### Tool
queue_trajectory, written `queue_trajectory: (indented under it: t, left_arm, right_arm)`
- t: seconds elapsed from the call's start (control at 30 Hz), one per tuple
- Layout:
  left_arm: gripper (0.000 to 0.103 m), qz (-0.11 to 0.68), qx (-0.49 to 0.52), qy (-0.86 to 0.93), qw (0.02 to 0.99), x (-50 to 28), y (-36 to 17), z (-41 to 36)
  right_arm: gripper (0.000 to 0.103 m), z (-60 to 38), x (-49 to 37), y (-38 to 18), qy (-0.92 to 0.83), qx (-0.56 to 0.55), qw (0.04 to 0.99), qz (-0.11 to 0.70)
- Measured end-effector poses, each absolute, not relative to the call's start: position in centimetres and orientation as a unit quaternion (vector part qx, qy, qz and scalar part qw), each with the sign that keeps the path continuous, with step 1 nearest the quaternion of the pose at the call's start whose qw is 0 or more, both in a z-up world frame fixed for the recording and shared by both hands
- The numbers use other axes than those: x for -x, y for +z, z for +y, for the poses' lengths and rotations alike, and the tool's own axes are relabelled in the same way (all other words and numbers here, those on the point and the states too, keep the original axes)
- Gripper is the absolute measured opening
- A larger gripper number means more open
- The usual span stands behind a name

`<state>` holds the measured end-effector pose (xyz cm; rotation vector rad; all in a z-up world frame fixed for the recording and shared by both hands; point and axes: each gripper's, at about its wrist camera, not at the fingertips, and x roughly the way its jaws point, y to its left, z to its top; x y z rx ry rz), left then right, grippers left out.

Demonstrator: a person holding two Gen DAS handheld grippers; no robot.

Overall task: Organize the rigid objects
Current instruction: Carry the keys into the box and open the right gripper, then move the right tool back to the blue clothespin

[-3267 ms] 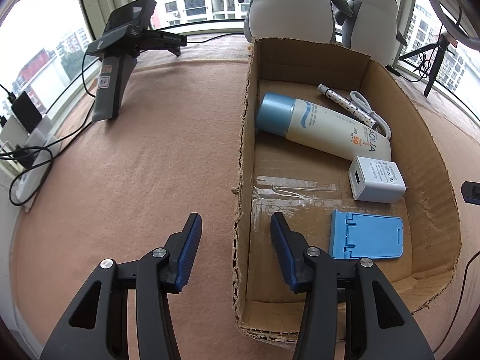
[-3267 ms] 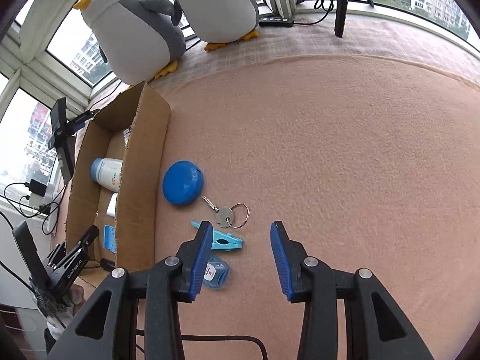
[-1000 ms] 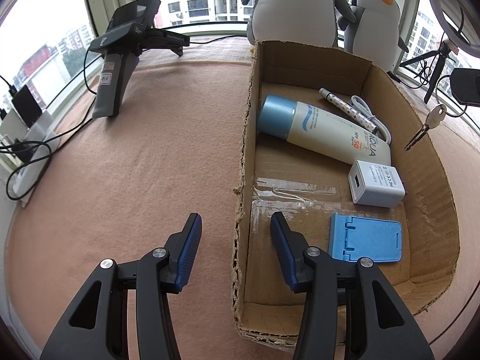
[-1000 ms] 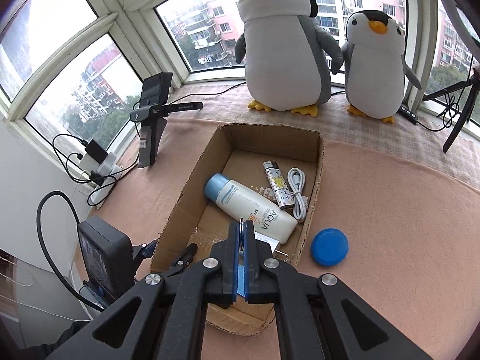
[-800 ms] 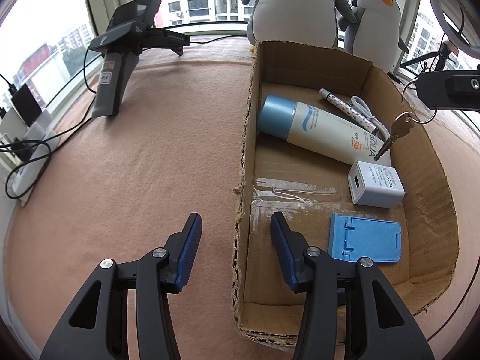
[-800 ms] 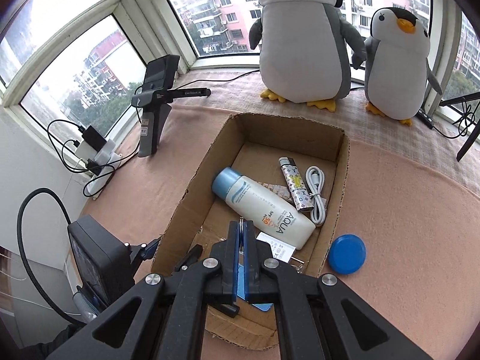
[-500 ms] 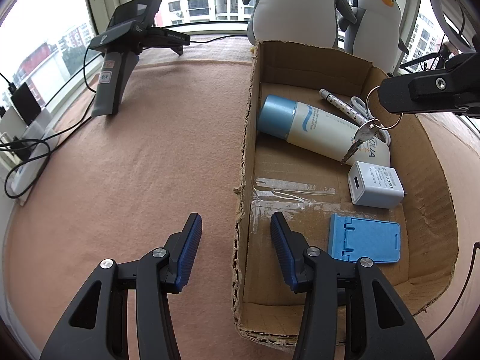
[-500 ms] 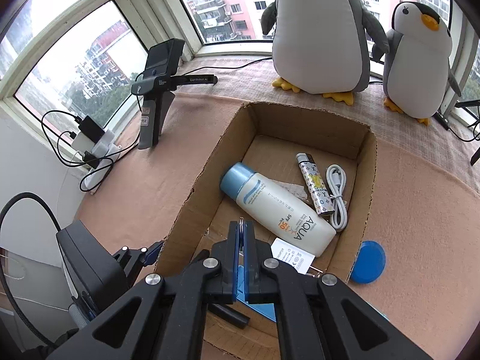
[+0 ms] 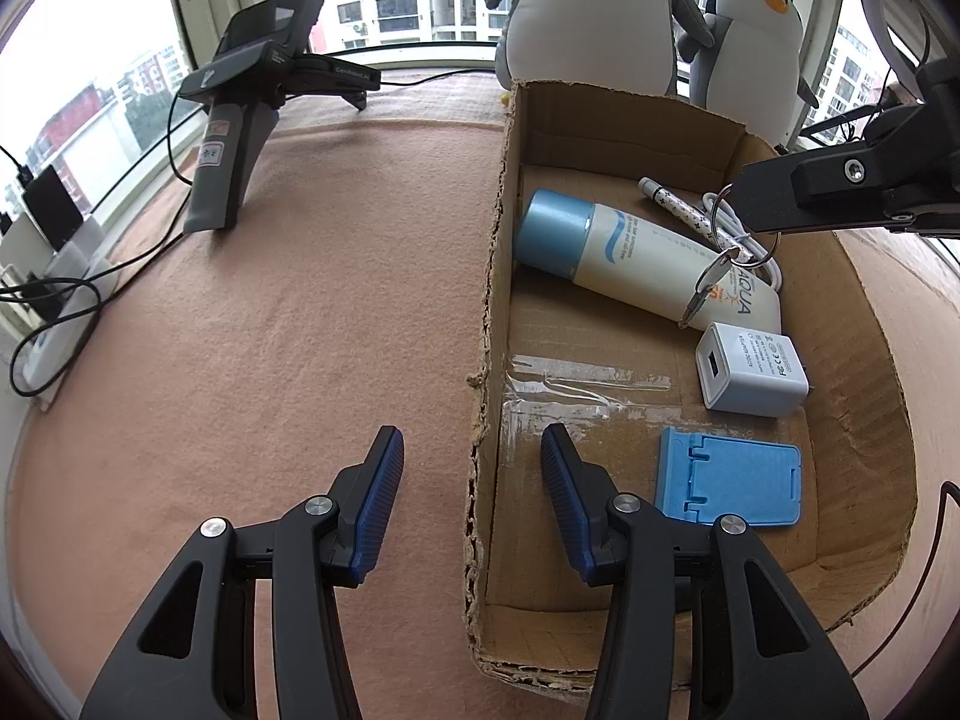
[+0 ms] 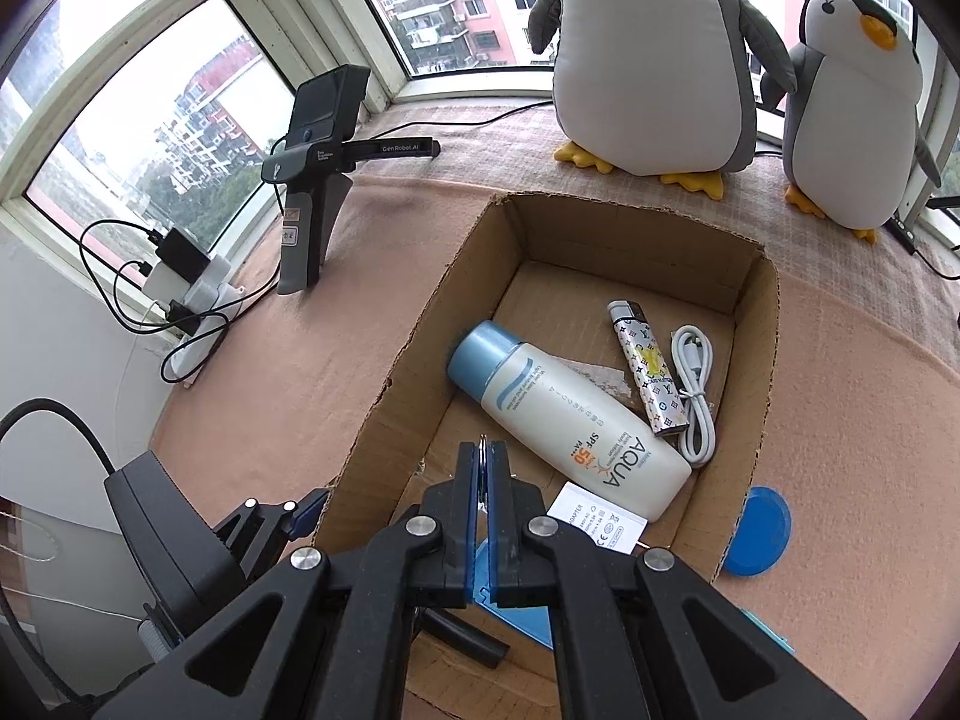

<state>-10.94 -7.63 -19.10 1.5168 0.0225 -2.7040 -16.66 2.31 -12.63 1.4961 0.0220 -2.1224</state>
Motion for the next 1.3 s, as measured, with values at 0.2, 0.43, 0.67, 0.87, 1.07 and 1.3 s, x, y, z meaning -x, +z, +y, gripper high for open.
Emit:
queue_trajectory:
  t: [0.2,0.43,0.67,0.87,1.07,1.3]
  left_arm:
    - [0.047,0.007,-0.489,-0.872,0.02,10.9,-19.1,-7.6]
    - [0.047,0.007,-0.489,-0.872,0.02,10.9,-19.1,-7.7]
    - [0.047,0.007,-0.489,-0.872,0.02,10.9,-19.1,-7.7]
    - [0.047,0.007,-0.489,-0.872,0.021,10.9,-19.1,-7.7]
    - [0.047,0.006,-0.489,-0.872,0.021,10.8,-19.1,-7.7]
    - [0.047,0.006,-0.489,-0.872,0.021,10.8,-19.0,-7.7]
  right_arm:
    - [0.053,2.4,16.7,-12.5,-0.787,-0.555,0.268,0.004]
    - [0.056,3.3,16.6,-12.0,-0.801,-0.543,0.252,0.002]
    - [0.056,5.3,16.8,-11.8,-0.808,-0.539,0.236,-0.006]
    - [0.056,8.3,16.7,-11.5,-0.822,-0.531,0.208,-0.004]
    - [0.056,12.7,16.8,-11.9,-0.835,-0.526,0.165,-0.004]
    - [0.056,16.5,16.6,-13.8,-0.835,-0.533,0.131,0.02]
